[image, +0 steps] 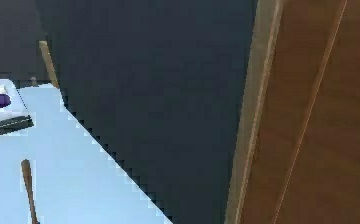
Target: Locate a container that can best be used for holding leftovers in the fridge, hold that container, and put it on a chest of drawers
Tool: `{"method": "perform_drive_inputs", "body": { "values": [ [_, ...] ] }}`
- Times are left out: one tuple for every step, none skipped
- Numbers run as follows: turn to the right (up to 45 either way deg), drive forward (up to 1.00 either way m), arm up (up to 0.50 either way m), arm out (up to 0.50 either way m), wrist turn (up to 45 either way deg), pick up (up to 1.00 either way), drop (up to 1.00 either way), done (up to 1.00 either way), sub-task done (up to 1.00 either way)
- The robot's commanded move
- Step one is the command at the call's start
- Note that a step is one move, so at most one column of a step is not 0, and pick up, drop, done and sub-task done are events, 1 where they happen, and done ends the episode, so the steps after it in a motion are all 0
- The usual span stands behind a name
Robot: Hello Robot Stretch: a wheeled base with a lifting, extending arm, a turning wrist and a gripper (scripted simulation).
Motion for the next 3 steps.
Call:
{"method": "perform_drive_inputs", "body": {
  "values": [
    [-36.0,0.00,0.00,0.00,0.0,0.00,0.00,0.00,0.00],
    [0.0,0.45,0.00,0.00,0.0,0.00,0.00,0.00,0.00],
    [-33.0,0.00,0.00,0.00,0.0,0.00,0.00,0.00,0.00]
  ]
}}
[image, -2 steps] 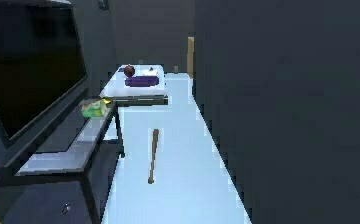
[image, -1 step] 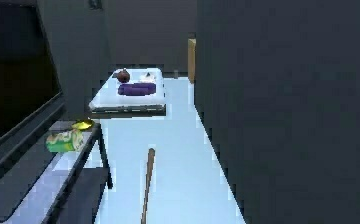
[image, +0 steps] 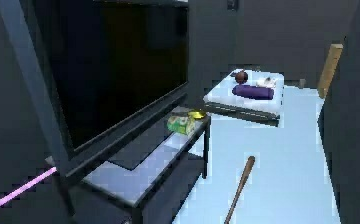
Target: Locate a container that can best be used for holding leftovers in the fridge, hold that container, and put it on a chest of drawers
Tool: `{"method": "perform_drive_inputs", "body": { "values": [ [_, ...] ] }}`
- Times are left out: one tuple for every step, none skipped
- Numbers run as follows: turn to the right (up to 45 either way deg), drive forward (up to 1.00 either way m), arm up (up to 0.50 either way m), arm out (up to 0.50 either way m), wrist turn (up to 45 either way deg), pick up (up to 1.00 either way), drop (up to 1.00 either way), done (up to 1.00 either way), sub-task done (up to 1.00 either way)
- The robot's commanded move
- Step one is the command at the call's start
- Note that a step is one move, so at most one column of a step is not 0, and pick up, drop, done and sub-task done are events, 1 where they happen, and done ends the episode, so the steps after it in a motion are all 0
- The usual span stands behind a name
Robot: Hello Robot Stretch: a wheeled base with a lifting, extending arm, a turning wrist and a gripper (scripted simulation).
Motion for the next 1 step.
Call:
{"method": "perform_drive_inputs", "body": {
  "values": [
    [0.0,0.30,0.00,0.00,0.0,0.00,0.00,0.00,0.00]
  ]
}}
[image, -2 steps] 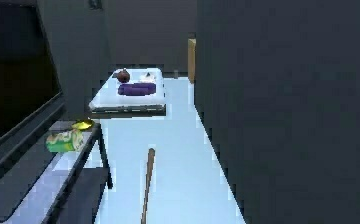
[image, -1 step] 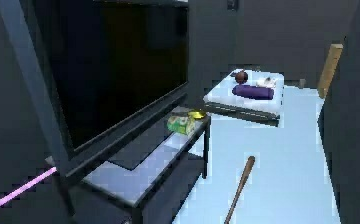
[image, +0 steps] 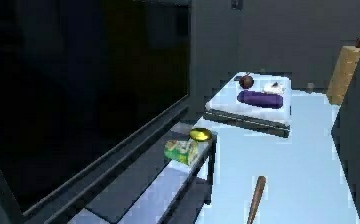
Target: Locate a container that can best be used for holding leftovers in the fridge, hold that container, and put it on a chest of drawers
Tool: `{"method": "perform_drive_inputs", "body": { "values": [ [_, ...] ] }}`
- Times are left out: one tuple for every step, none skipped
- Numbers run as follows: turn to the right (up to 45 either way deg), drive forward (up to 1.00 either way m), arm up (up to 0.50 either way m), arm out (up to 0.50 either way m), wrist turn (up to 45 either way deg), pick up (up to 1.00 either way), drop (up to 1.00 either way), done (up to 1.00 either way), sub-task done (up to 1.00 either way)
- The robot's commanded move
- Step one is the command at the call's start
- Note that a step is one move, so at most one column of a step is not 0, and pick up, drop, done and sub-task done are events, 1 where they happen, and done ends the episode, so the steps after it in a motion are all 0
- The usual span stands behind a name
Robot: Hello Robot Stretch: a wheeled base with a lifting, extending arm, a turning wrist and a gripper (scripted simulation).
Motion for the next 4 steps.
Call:
{"method": "perform_drive_inputs", "body": {
  "values": [
    [-45.0,0.00,0.00,0.00,0.0,0.00,0.00,0.00,0.00],
    [-39.0,0.00,0.00,0.00,0.0,0.00,0.00,0.00,0.00],
    [45.0,0.00,0.00,0.00,0.0,0.00,0.00,0.00,0.00],
    [45.0,0.00,0.00,0.00,0.0,0.00,0.00,0.00,0.00]
  ]
}}
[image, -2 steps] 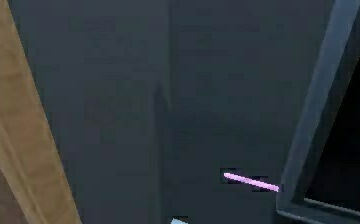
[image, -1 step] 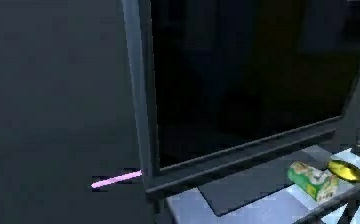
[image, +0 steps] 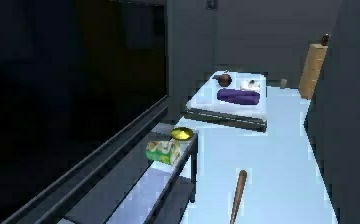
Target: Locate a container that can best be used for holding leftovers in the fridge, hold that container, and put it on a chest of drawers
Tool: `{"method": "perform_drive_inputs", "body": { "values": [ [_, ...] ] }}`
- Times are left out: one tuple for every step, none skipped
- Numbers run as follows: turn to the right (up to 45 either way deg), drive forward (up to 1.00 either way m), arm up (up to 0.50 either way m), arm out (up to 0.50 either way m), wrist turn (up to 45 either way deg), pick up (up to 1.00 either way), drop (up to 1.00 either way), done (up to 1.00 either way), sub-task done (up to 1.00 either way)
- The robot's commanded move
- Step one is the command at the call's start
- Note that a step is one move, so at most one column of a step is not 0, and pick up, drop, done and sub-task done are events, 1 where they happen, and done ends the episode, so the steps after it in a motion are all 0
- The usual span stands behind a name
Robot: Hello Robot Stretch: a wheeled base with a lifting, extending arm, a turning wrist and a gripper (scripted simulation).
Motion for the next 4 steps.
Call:
{"method": "perform_drive_inputs", "body": {
  "values": [
    [21.0,0.00,0.00,0.00,0.0,0.00,0.00,0.00,0.00],
    [0.0,0.50,0.00,0.00,0.0,0.00,0.00,0.00,0.00],
    [-45.0,0.00,0.00,0.00,0.0,0.00,0.00,0.00,0.00],
    [-45.0,0.00,0.00,0.00,0.0,0.00,0.00,0.00,0.00]
  ]
}}
